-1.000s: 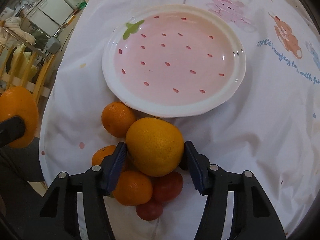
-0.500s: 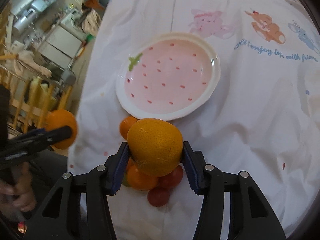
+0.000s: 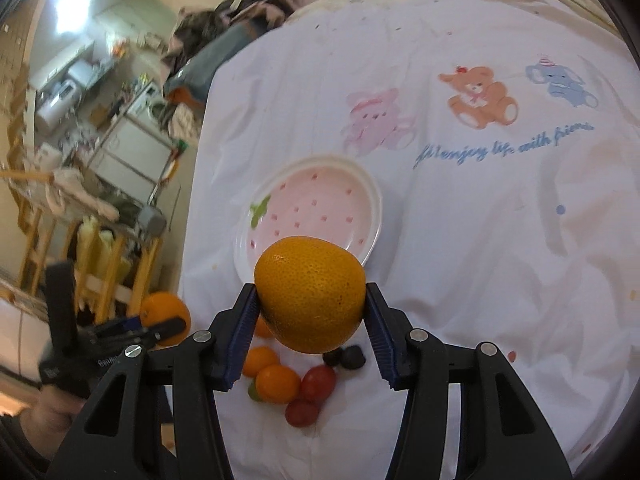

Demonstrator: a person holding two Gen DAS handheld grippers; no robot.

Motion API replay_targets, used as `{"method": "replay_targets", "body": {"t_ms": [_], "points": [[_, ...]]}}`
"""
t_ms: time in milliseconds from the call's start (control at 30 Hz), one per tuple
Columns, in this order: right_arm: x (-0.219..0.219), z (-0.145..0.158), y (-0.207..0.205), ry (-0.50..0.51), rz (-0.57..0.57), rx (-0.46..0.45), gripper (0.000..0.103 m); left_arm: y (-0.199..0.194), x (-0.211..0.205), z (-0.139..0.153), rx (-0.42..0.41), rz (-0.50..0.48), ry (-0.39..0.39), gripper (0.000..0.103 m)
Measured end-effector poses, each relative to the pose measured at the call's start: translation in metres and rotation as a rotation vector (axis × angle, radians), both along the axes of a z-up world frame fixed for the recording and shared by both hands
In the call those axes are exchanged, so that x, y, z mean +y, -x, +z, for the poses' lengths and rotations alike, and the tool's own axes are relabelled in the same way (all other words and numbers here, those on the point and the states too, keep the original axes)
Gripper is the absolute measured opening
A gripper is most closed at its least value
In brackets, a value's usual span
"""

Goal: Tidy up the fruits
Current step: 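Carry both oranges onto the pink plate with both grippers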

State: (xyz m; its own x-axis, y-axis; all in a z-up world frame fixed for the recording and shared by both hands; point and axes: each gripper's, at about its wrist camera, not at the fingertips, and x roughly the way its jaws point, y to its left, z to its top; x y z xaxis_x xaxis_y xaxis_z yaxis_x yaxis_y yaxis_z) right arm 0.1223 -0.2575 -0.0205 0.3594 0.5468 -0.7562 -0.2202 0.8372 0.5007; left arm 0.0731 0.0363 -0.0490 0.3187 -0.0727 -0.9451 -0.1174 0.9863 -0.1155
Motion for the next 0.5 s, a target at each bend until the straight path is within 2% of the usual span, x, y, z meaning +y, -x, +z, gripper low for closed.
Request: {"method": "replay_targets", "body": {"t_ms": [100, 300, 500], "points": [[-0.009, 0.009, -0.007, -0.021, -0.025, -0.026, 0.055, -0.007, -0.004, 0.009, -0.030, -0.011, -0.019, 0.056], [-0.023, 0.016, -0.031, -0.062, -0.075, -0.023, 0.055, -0.034, -0.014, 0.018, -0.049, -0.061, -0.044, 0.056], [-0.018, 0.012, -0.057, -0.029, -0.066, 0.005, 0.054, -0.063, -0.032, 0.021, -0.078, -0.133, -0.070, 0.056]]}}
